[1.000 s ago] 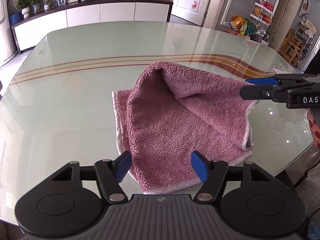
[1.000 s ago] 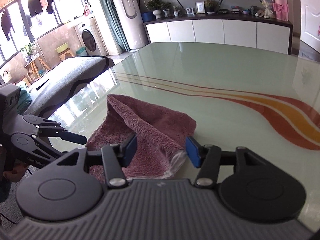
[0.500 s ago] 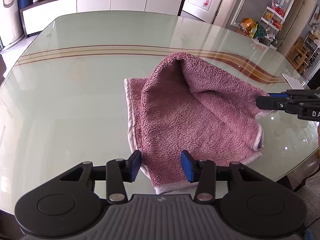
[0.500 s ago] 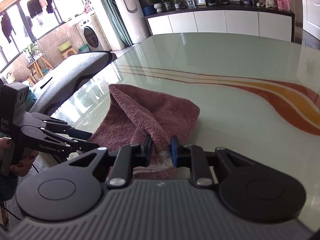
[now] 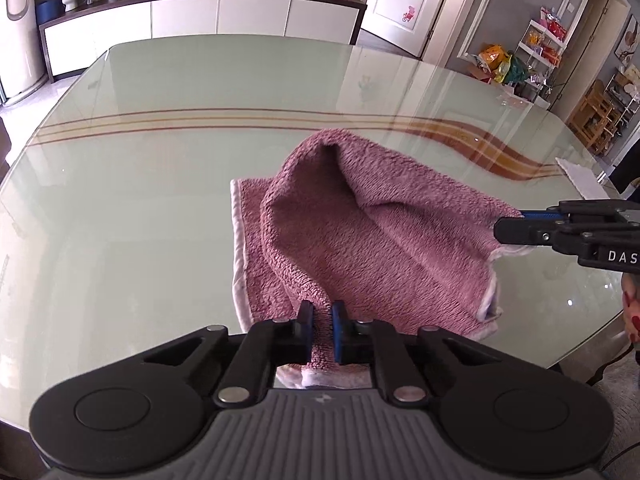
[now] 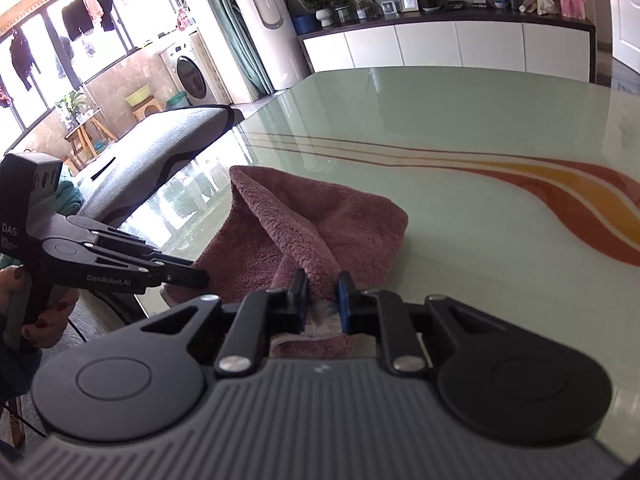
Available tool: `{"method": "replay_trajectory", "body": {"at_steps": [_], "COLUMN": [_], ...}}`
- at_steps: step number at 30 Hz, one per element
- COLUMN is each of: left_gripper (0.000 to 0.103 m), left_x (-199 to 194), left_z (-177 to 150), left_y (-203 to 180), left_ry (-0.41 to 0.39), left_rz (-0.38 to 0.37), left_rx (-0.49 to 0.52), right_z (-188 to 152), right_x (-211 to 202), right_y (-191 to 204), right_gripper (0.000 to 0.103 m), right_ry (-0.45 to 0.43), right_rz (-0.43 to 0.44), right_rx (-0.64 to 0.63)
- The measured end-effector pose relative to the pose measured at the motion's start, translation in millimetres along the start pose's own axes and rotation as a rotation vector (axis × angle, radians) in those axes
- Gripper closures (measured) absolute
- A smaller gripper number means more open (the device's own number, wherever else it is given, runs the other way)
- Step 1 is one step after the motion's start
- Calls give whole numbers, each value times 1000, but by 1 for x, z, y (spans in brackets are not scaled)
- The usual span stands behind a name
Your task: Fold towel
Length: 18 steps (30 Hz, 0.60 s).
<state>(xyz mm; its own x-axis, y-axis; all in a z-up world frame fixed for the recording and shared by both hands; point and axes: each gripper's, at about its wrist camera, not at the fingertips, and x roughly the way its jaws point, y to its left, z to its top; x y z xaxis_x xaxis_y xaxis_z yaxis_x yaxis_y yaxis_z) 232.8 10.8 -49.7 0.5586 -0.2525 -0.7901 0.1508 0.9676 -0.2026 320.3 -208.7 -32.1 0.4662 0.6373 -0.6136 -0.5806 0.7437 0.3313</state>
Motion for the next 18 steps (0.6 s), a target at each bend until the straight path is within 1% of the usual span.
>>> {"method": "replay_trajectory", "body": {"at_steps": [3, 10, 18], "left_gripper": [95, 95, 94], "left_x": [-7, -18, -13], "left_z": [6, 30, 64], "left_y": [-8, -43, -111], "left_ry": [-19, -69, -96], "left_rz": [-21, -78, -168], "left_rx": [8, 81, 215], "right_z": [0, -3, -26], "right_x": [-6, -29, -79], "right_y": [-3, -20, -63], "right_gripper": [90, 90, 90], "right_ry": [-20, -69, -149], "right_rz": [12, 0, -64], "right_rx": [17, 67, 206]}}
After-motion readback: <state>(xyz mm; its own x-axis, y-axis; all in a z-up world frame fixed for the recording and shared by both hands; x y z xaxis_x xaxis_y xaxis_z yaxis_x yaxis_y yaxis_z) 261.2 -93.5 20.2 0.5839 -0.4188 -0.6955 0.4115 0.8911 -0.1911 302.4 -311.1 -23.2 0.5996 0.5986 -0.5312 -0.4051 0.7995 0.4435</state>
